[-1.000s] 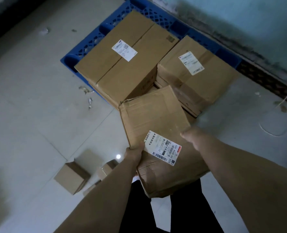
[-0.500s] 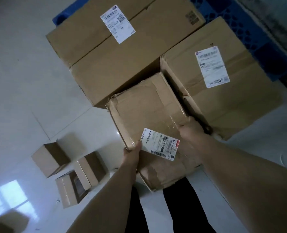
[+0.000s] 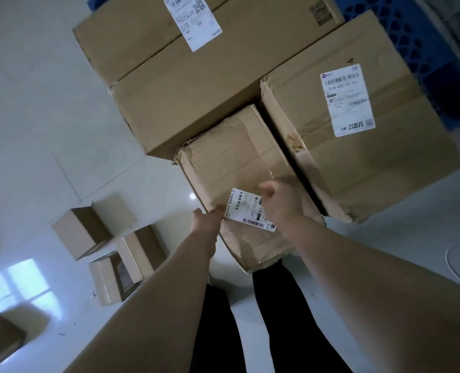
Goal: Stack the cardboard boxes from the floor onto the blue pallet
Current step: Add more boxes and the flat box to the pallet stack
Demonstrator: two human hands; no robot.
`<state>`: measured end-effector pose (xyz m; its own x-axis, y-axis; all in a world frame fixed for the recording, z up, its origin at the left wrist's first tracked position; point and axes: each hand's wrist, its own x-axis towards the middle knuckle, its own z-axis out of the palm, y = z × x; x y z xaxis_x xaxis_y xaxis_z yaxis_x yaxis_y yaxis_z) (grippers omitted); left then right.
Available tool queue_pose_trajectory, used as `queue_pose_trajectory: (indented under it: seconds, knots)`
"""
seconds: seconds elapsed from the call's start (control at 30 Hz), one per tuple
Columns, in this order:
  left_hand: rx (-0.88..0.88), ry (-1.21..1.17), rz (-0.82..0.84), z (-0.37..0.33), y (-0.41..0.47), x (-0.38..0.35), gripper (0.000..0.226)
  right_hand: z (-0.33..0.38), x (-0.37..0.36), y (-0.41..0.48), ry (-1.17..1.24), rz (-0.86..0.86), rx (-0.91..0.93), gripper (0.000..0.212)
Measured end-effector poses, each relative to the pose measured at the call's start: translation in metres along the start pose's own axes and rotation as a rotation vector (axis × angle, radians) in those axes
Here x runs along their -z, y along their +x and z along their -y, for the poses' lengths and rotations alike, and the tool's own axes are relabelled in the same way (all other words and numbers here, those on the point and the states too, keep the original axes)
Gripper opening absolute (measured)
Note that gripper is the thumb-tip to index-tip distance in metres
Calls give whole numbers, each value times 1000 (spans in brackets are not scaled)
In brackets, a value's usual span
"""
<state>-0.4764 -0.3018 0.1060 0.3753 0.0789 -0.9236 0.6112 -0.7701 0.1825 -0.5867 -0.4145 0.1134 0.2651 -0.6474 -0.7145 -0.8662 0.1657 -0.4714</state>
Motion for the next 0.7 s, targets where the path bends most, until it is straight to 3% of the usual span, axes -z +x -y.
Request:
queue_pose_trajectory:
  seconds: [0.23, 0.47, 0.6, 0.7]
  knots:
    - [-100, 12, 38, -14, -41, 53, 46, 26, 5, -34, 52, -29, 18, 29]
    - [-198, -35, 113, 11, -91, 144, 49, 77, -24, -113, 7, -66, 165, 26]
    - [-217, -48, 131, 41, -120, 218, 12, 106, -64, -166, 61, -59, 198, 21]
    - [-251, -81, 97, 68, -130, 272, 25, 125, -99, -208, 82, -14, 252, 17]
